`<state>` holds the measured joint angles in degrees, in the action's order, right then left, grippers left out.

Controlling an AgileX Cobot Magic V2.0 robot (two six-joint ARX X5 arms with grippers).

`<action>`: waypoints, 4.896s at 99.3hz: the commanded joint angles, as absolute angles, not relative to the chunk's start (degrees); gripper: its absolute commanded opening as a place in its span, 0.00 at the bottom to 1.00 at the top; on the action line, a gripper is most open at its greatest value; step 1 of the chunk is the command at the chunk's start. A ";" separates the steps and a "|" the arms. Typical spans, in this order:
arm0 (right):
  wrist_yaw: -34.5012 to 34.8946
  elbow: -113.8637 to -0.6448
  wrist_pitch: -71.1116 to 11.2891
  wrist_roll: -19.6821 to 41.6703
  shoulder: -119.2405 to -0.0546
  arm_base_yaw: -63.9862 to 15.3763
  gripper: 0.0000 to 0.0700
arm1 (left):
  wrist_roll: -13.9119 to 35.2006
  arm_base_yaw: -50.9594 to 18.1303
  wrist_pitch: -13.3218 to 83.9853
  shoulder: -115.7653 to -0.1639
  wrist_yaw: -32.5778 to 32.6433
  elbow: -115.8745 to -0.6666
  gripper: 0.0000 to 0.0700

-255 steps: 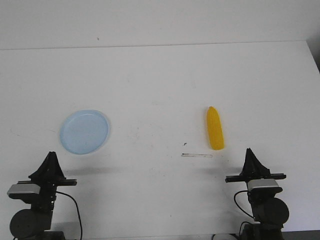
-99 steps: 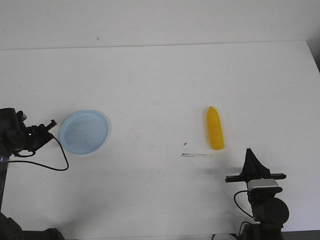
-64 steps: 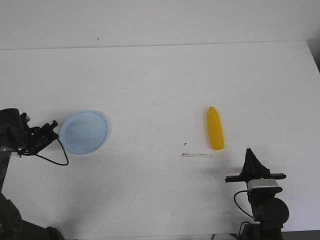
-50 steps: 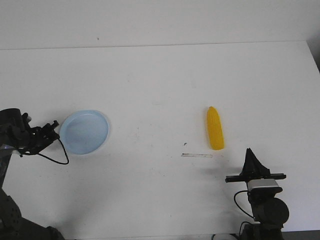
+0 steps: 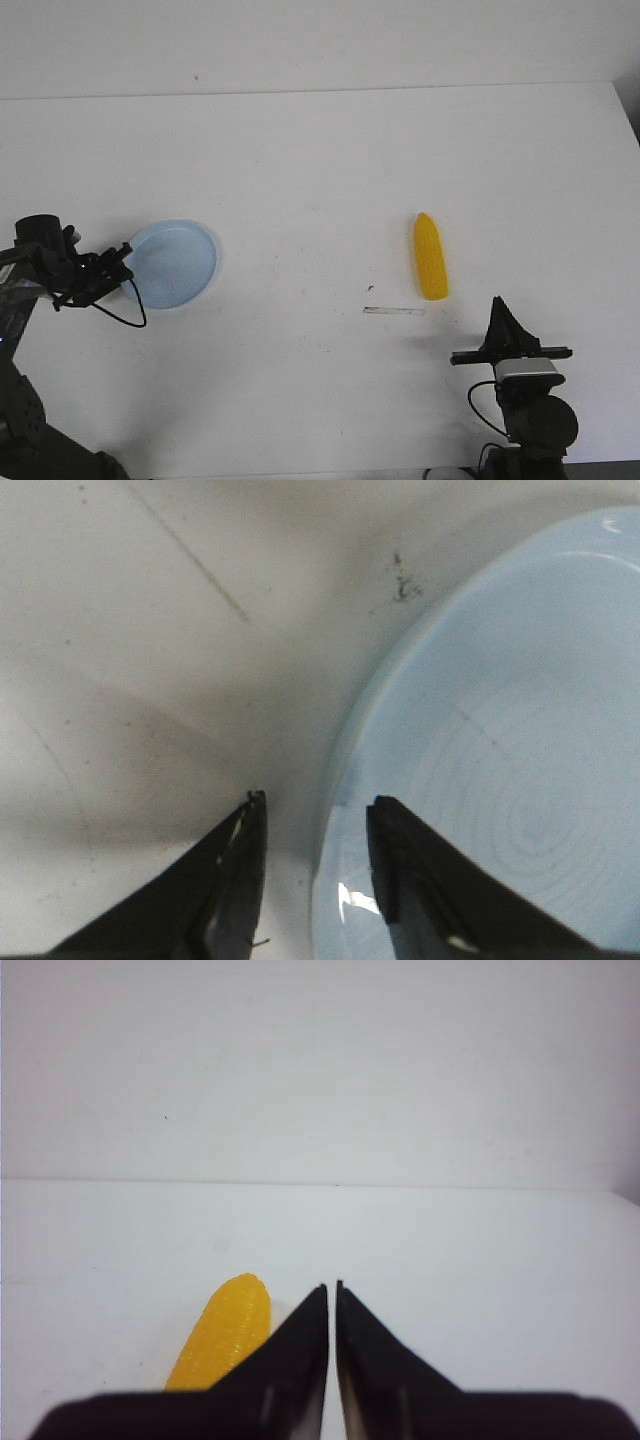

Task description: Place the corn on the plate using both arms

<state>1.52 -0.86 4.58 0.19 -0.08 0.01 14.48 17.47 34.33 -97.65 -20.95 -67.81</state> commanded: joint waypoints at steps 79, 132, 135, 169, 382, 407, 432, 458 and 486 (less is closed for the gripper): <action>1.52 -0.71 5.13 -0.03 -0.05 -0.05 0.02 | 15.35 7.27 32.80 -92.27 -27.38 -68.82 0.00; 1.52 -0.71 5.13 -0.03 -0.05 -0.05 0.02 | 23.88 -17.82 24.25 -99.00 -24.64 -68.82 0.00; 1.52 -0.71 5.13 -0.03 -0.08 -0.05 0.02 | 23.94 -18.35 23.92 -99.35 -23.64 -68.82 0.00; 1.52 -0.71 5.13 -0.03 -0.05 -0.05 0.02 | 22.94 -19.79 23.86 -96.18 -22.06 -68.82 0.31; 1.52 -0.73 5.13 -0.03 -0.08 -0.05 0.02 | -0.60 -0.97 -3.95 -8.12 0.05 -19.27 0.00; 1.54 -0.73 5.37 -0.01 -0.05 -0.05 0.02 | -0.60 -0.97 -3.95 -8.12 0.05 -19.27 0.00; -3.27 -0.73 10.90 -1.30 -0.08 -0.03 0.02 | -0.60 -0.97 -3.95 -8.12 0.05 -19.27 0.00; -2.63 -2.66 10.83 9.63 -0.12 -0.34 0.01 | -0.60 -0.97 -3.95 -8.12 0.05 -19.27 0.00; -0.82 -13.19 2.07 11.05 -6.42 -2.20 0.01 | -0.60 -0.97 -3.95 -8.12 0.05 -19.27 0.00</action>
